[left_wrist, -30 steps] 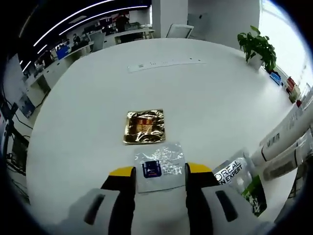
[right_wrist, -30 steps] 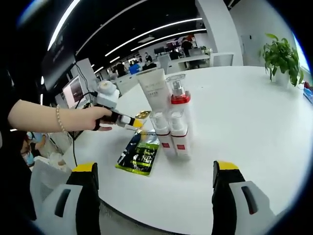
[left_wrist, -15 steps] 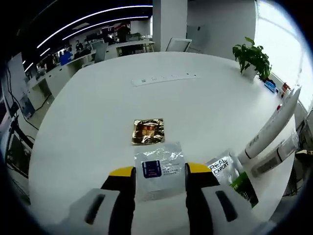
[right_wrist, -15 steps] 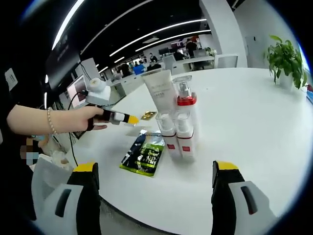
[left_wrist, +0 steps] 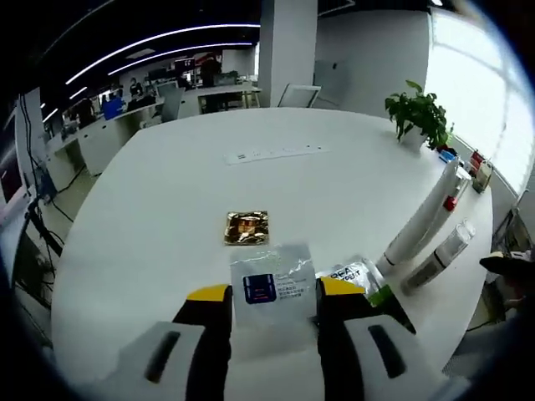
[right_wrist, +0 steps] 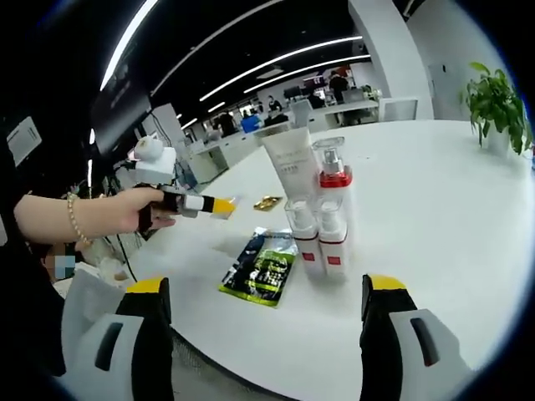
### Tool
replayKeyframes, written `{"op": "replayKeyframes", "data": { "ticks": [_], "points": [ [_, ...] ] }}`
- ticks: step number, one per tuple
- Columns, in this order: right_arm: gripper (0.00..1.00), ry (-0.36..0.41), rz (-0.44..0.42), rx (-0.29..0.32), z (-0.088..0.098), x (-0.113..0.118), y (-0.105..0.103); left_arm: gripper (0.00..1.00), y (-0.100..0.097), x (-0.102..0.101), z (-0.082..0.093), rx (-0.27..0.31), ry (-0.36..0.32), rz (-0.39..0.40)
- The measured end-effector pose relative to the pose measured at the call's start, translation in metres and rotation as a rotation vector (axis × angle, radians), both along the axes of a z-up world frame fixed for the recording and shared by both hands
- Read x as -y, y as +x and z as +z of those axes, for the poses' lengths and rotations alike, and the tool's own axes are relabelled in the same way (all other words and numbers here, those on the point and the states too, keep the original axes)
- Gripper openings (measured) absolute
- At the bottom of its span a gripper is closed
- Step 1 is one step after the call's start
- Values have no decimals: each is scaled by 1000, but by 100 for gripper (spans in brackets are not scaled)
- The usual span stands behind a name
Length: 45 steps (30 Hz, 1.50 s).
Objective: Arrange the skincare products in the storage area until every visible bottle or jar stands upright without overlapping.
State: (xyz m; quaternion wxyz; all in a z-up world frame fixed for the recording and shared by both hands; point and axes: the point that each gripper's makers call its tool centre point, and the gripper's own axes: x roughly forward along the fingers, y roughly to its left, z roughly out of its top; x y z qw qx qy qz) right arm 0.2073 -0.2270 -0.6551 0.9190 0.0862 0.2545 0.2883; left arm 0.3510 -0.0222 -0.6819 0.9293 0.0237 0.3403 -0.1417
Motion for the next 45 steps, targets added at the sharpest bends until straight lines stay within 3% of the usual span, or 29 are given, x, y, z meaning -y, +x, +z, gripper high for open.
{"op": "replayKeyframes", "data": {
  "ticks": [10, 13, 25, 29, 32, 34, 36, 38, 45],
  "points": [
    [92, 4, 50, 10, 1, -9, -3, 37, -26, 5, 24, 64, 8, -43],
    [85, 4, 54, 21, 4, -9, -3, 37, -29, 6, 28, 83, 2, -50],
    [80, 60, 92, 8, 8, -19, -8, 37, -58, 10, 53, 145, 11, -90],
    [74, 182, 99, -28, 21, -28, -10, 37, -70, 9, 53, 150, 37, -102],
    [59, 381, 72, -5, 52, -41, -3, 37, -81, 11, 53, 152, 47, -119],
    [49, 344, 123, 4, 53, -52, -5, 37, -87, 15, 56, 155, 36, -131],
    [48, 317, 172, -6, 51, -66, -8, 37, -92, 17, 59, 163, 35, -144],
    [50, 344, 178, -17, 52, -75, -7, 37, -97, 21, 64, 172, 39, -162],
    [45, 412, 190, -28, 62, -96, 3, 37, -111, 29, 72, 204, 68, -214]
  ]
}}
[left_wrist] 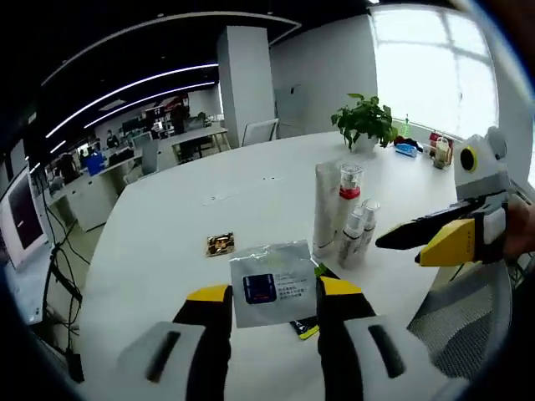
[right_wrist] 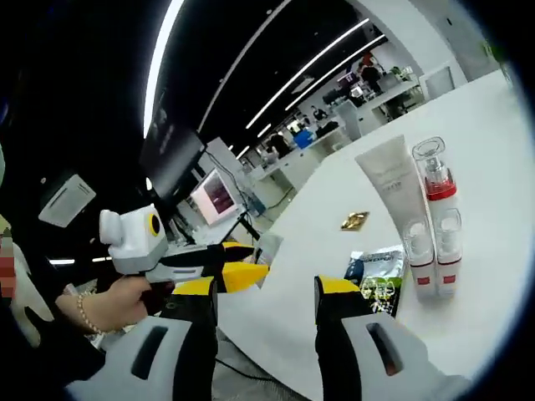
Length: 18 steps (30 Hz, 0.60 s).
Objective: Arrange the skincare products in the storage area until every visible bottle or jar stands upright without overlapping.
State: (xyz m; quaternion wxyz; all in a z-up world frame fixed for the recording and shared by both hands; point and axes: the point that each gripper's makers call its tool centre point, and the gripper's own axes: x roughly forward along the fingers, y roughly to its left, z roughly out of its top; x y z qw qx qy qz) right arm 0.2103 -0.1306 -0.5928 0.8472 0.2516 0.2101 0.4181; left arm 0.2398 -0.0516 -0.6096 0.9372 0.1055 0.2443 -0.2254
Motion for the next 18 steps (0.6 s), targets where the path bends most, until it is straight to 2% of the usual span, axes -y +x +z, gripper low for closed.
{"op": "replayKeyframes", "data": {
  "ticks": [9, 18],
  "points": [
    [42, 16, 12, -18, 1, -12, 14, 37, -11, 14, 8, 33, 9, -47],
    [31, 31, 29, -28, 1, -21, 23, 37, -15, 21, 15, 57, 15, -74]
  ]
}}
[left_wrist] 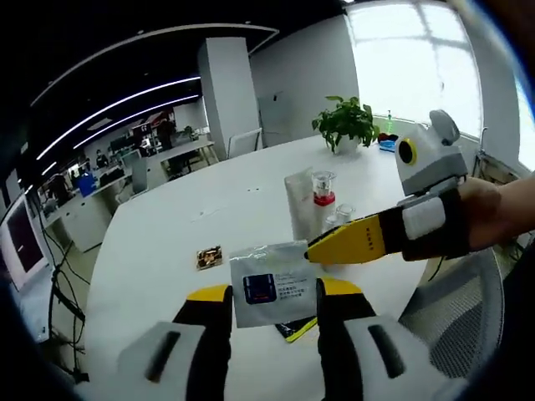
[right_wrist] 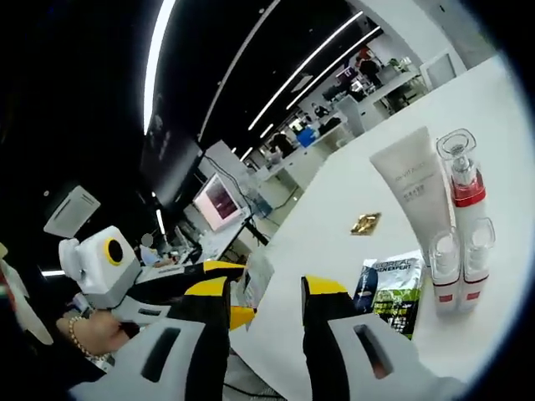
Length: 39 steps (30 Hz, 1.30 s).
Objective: Arrange the skincare products in the storage area until every visible bottle or jar stands upright without overlapping.
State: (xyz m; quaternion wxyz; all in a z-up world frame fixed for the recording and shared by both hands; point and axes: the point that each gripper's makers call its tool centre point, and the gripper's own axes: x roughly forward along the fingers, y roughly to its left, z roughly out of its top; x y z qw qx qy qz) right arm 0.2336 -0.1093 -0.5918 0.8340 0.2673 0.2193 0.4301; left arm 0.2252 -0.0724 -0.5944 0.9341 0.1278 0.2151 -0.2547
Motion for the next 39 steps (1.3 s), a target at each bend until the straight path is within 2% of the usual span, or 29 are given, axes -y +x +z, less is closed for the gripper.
{"op": "replayKeyframes", "data": {
  "ticks": [8, 12, 18, 22, 25, 27, 30, 32, 33, 34, 35, 36, 39],
  "points": [
    [17, 32, 19, -30, -6, -5, 4, 37, -1, 4, -4, -16, -13, -12],
    [2, 74, 28, -44, -5, -6, 3, 37, 1, 6, -4, -17, -19, -21],
    [1, 81, 33, -38, -5, -5, 4, 38, 3, 7, -8, -23, -34, -34],
    [1, 67, 30, -25, -4, -2, 5, 45, 4, 6, -7, -33, -59, -49],
    [1, 74, 34, 19, 3, 3, 6, 55, 6, -3, -5, -38, -133, -35],
    [1, 94, 64, 33, 10, 1, 3, 53, 5, -12, -6, -47, -160, -11],
    [1, 105, 59, 43, 16, 0, 3, 48, 6, -25, -7, -81, -243, 10],
    [1, 131, 76, 31, 20, -3, 1, 40, 3, -29, 0, -114, -393, 0],
    [1, 143, 80, 29, 22, -4, 1, 38, 3, -31, 9, -126, -533, 3],
    [1, 151, 86, 24, 23, -5, 0, 35, 2, -34, 15, -118, -588, -2],
    [1, 157, 87, 22, 24, -7, -1, 33, 1, -39, 22, -94, -626, -3],
    [1, 165, 88, 18, 25, -8, -2, 31, -1, -41, 22, -101, -631, -8],
    [1, 227, 95, -16, 30, -11, -7, 23, -11, -45, 21, -155, -687, -50]
  ]
}}
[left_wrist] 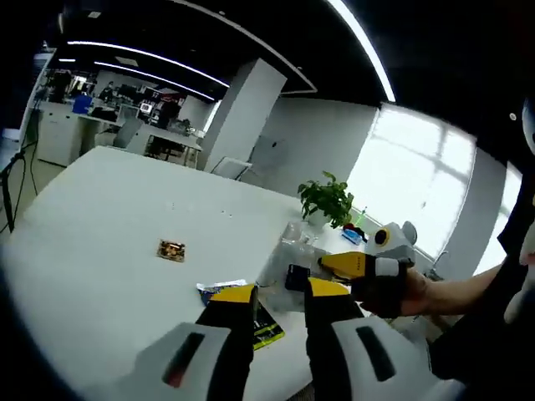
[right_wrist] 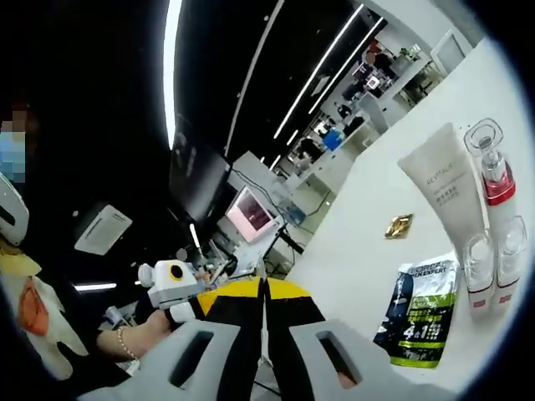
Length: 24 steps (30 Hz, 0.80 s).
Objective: Arrange the skincare products in the storage area until every visible bottle or jar stands upright without overlapping.
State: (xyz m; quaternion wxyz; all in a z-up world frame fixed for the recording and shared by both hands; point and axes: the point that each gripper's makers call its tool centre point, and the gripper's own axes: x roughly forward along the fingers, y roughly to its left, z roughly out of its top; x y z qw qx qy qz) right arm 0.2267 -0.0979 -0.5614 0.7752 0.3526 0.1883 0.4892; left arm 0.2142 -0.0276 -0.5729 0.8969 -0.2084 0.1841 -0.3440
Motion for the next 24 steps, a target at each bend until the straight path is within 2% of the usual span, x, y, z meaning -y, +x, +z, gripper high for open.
{"op": "replayKeyframes", "data": {
  "ticks": [2, 6, 7, 9, 13, 16, 18, 21, 22, 23, 24],
  "points": [
    [1, 21, 9, -9, 3, -2, -4, 23, -5, 1, 2, -21, -48, -12],
    [1, 66, 25, -28, 8, -8, -12, 21, -9, -4, 1, -28, -87, -12],
    [1, 69, 23, -28, 8, -8, -12, 19, -10, -4, 3, -43, -133, -5],
    [1, 74, 22, -37, 9, -9, -14, 15, -12, -5, -1, -53, -130, 7],
    [1, 78, 18, -46, 9, -11, -15, 11, -18, 2, 2, -74, -171, -2],
    [1, 54, 7, -45, 7, -12, -13, 6, -18, 3, 4, -75, -179, 2],
    [1, -21, -12, -38, -1, -12, -10, 5, -20, 4, 2, -106, -186, 4],
    [1, -148, -10, 6, -9, -17, -9, 5, -22, 1, -12, -192, -134, 37],
    [1, -195, -28, 6, -14, -18, -7, 5, -21, 1, -13, -190, -126, 49],
    [1, -242, -37, 4, -18, -20, -7, 4, -22, -1, -16, -209, -122, 60],
    [1, -299, -39, 28, -20, -23, -6, 4, -24, -4, -21, -237, -111, 79]
  ]
}}
